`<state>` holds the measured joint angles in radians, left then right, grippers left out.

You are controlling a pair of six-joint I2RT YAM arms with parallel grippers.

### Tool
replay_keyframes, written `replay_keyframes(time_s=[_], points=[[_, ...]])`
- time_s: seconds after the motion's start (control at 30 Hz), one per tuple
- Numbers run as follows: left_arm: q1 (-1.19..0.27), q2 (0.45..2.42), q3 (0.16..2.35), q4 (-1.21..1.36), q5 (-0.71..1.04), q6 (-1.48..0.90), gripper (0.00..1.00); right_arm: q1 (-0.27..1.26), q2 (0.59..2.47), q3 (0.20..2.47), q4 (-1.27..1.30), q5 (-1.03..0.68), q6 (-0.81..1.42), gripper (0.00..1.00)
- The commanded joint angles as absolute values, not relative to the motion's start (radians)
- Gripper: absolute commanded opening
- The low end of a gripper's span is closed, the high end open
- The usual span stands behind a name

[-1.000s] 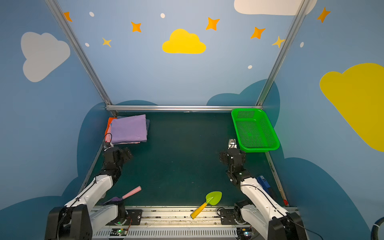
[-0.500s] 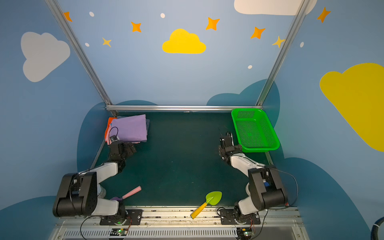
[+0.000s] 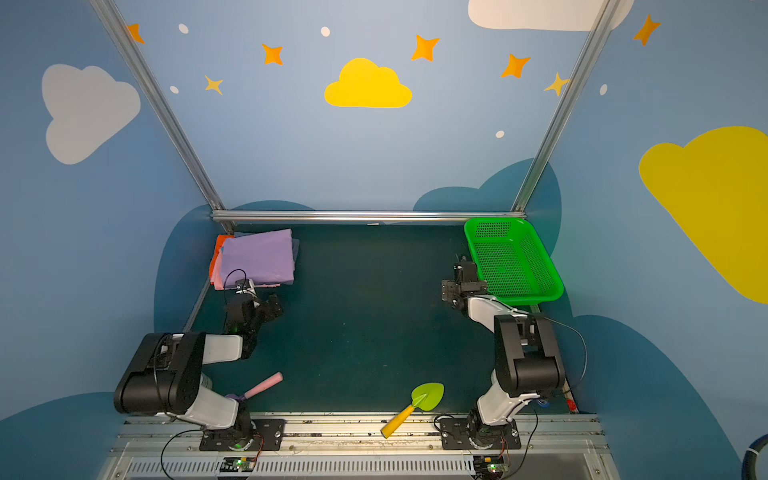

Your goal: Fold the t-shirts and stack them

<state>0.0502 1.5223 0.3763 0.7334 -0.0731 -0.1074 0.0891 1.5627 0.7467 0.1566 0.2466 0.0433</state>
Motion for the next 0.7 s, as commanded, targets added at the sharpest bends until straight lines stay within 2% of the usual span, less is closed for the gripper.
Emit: replay_keyframes(time_s=[0.0, 0.07, 0.1, 0.17, 0.3, 0.67], points=[[0.052, 1.504, 0.404, 0.747, -0.065, -0.081, 1.0, 0.012, 1.431, 0.528, 0.418, 0.044, 0.102, 0.96], [0.051, 1.508, 0.399, 0.769, -0.063, -0.084, 1.0, 0.005, 1.454, 0.384, 0.759, -0.001, 0.063, 0.96], [0.052, 1.505, 0.401, 0.753, -0.064, -0.081, 1.0, 0.005, 1.482, 0.374, 0.818, -0.018, 0.062, 0.96], [0.051, 1.505, 0.402, 0.757, -0.064, -0.082, 1.0, 0.005, 1.514, 0.424, 0.766, -0.108, -0.003, 0.96], [0.052, 1.506, 0.4, 0.762, -0.064, -0.081, 1.0, 0.01, 1.456, 0.568, 0.373, -0.059, 0.062, 0.96], [0.049, 1.506, 0.401, 0.759, -0.067, -0.081, 1.0, 0.017, 1.456, 0.556, 0.393, -0.051, 0.055, 0.96]])
